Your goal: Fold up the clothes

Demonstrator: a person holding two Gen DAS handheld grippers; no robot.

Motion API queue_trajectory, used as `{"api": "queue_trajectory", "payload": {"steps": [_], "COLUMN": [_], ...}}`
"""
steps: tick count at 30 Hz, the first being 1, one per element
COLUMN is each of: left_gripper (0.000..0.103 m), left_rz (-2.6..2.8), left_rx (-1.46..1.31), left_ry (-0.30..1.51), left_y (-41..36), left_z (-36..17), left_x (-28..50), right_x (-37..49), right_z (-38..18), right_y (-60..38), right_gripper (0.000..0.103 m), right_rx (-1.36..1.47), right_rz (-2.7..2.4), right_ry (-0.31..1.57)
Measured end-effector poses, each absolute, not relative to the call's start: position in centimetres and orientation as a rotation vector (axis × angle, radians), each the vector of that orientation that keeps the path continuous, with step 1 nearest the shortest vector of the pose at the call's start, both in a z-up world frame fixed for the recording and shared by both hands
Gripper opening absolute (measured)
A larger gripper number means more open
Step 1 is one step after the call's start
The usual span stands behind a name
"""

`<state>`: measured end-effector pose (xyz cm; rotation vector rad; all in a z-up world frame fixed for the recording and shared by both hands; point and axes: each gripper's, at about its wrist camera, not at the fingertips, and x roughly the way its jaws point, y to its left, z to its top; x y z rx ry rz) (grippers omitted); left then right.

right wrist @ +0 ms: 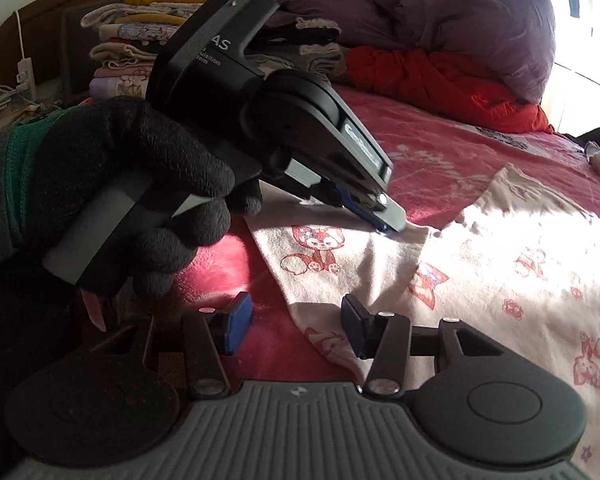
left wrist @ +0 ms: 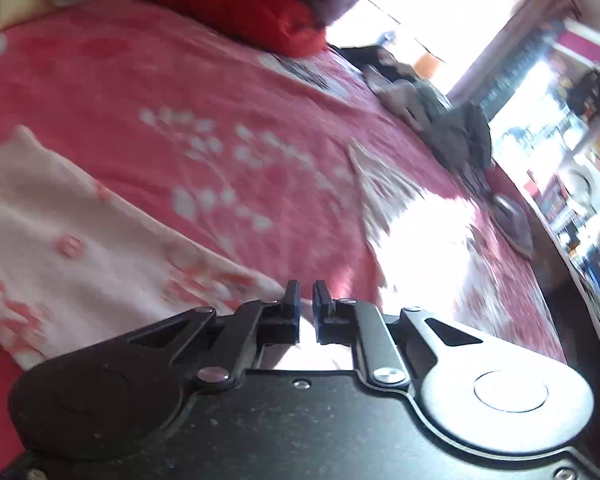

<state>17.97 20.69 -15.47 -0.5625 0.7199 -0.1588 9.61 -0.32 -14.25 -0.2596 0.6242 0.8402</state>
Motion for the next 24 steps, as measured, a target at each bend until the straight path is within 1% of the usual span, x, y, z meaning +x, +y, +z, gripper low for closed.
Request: {"api": "queue_trajectory", "payload": {"steps": [4,7,8,9,10,11,12,13,14,15,16,17,18,19,20,24], "left_gripper": [0.011,0.012,0.015,0.024,0.030,0.040,0.044,0.037,0.023,0.023,0.023,0.027,0.037,0.041,0.043,0.043], "left_rz": [0.028,0.146,0.131,0.106,0.056,0.040,0.078,0.116,0.152,0.184,0.212,0.222,0.229,0.234,0.235,0.173], "left_rx": [-0.671,-0.611,-0.616,-0.619,-0.614,-0.600,-0.586,-0.573,-0.573,-0.619,-0.663,-0.676,-0.654,-0.634,-0.624,-0.624], "left_ry": [0.654,0.576,0.571,0.574,0.603,0.635,0.651,0.668,0.673,0.642,0.601,0.562,0.537,0.515,0.507,0.475], "left_y": [26.1,27.4,27.4,27.3,26.8,26.4,26.5,26.6,26.8,27.7,28.4,28.7,28.5,28.2,28.0,26.3], "left_z": [-15.5,-14.0,-13.6,-13.2,-13.2,-13.4,-13.8,-14.2,-14.5,-14.4,-14.1,-13.6,-13.1,-12.6,-12.4,-11.5], "left_x": [18.6,17.5,17.1,16.7,16.6,16.6,16.6,16.6,16.6,16.3,15.8,15.3,15.1,14.9,14.7,14.6], "right_x": [9.4,9.0,8.7,8.4,8.1,7.7,7.4,7.1,6.8,6.5,6.1,5.8,5.5,5.2,5.0,4.5], "right_z": [-14.4,-14.2,-14.0,-13.8,-13.6,-13.3,-13.0,-12.7,-12.5,-12.2,-11.6,-11.2,-10.8,-10.3,-10.0,-9.2], "right_y": [-0.5,-0.5,-0.5,-0.5,-0.4,-0.3,-0.4,-0.5,-0.6,-0.9,-1.3,-1.9,-2.7,-3.8,-4.8,-10.2], "right_gripper": [0.051,0.051,0.051,0.051,0.051,0.051,0.051,0.051,0.049,0.049,0.049,0.049,0.050,0.051,0.051,0.052], "right_rx": [-0.235,-0.229,-0.228,-0.233,-0.239,-0.246,-0.249,-0.253,-0.261,-0.273,-0.284,-0.287,-0.282,-0.273,-0.265,-0.166], "right_rz": [0.828,0.827,0.837,0.845,0.853,0.862,0.870,0.882,0.890,0.886,0.875,0.865,0.852,0.832,0.810,0.680], "right_ry": [0.625,0.606,0.589,0.573,0.557,0.543,0.533,0.530,0.535,0.536,0.530,0.525,0.520,0.513,0.510,0.534]}}
